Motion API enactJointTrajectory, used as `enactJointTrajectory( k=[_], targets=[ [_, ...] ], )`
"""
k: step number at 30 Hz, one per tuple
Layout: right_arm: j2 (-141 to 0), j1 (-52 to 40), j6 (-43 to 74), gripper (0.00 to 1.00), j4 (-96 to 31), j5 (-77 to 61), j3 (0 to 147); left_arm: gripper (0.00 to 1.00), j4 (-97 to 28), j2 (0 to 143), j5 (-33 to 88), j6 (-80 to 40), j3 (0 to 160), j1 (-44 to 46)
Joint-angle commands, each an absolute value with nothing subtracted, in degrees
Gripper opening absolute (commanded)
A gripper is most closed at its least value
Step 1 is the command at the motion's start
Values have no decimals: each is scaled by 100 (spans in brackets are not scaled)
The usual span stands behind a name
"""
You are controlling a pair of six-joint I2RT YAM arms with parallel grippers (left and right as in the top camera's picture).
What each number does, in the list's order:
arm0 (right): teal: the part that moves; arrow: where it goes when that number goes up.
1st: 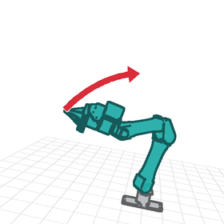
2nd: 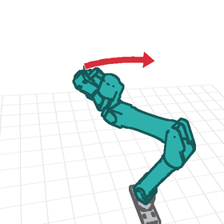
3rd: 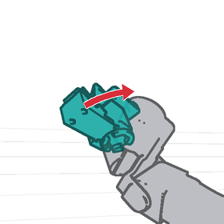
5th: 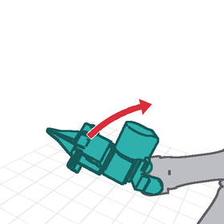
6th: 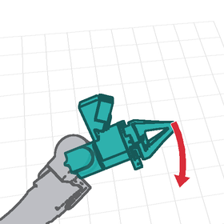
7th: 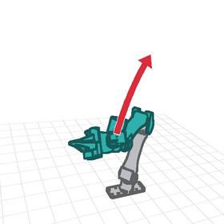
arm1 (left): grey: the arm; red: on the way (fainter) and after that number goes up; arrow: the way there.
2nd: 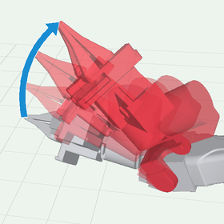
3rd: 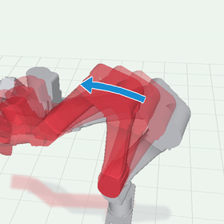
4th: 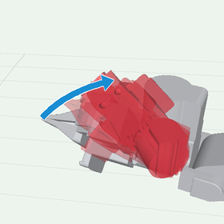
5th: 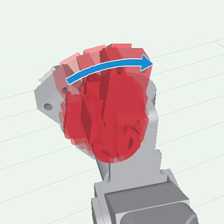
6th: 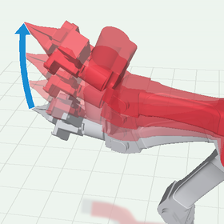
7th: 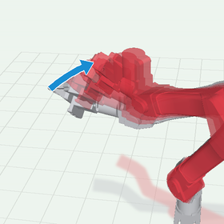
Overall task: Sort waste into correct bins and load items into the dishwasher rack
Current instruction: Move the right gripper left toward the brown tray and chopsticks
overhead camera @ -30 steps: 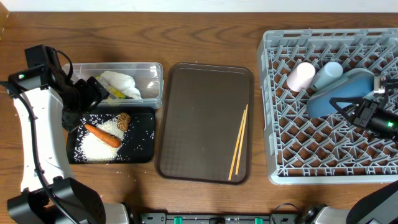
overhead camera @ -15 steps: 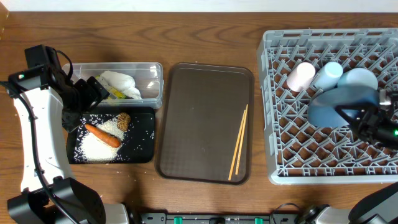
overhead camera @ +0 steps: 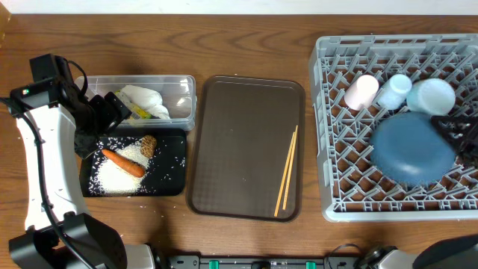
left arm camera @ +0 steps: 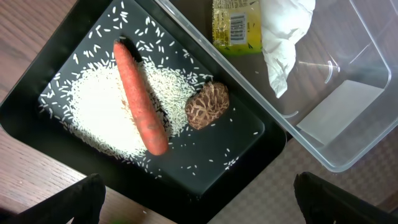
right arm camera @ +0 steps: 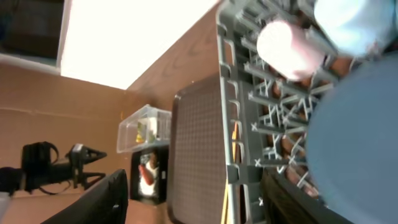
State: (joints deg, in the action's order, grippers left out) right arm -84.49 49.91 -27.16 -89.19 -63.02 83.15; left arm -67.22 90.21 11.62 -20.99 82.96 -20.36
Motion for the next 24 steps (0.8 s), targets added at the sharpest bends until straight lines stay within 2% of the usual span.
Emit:
enactJointTrajectory(
  k=[1, 7, 10, 12, 19, 24],
  targets=[
    [-8075, 5024, -2679, 57, -8943, -6324, 8746, 98, -6740, 8936, 1127, -2091, 8298, -2062],
    [-7787, 4930, -2576, 47, -8899, -6178, 9035, 98, -6740, 8936, 1127, -2091, 8298, -2062],
    [-7660, 4609, -2574, 46, -8683, -5907, 9035, 98, -6740, 8936, 1127, -2091, 8298, -2062],
    [-7564, 4287, -2519, 49, -8453, -5642, 9041, 98, -6742, 8936, 1127, -2091, 8298, -2062],
    [-7415, 2488, -1597, 49, -7483, -4346, 9076, 98, -6742, 8936, 1127, -2091, 8298, -2062],
    [-7426, 805, -255, 47, -6729, -2794, 9076, 98, -6742, 8936, 1127, -2091, 8298, -2062]
  ],
)
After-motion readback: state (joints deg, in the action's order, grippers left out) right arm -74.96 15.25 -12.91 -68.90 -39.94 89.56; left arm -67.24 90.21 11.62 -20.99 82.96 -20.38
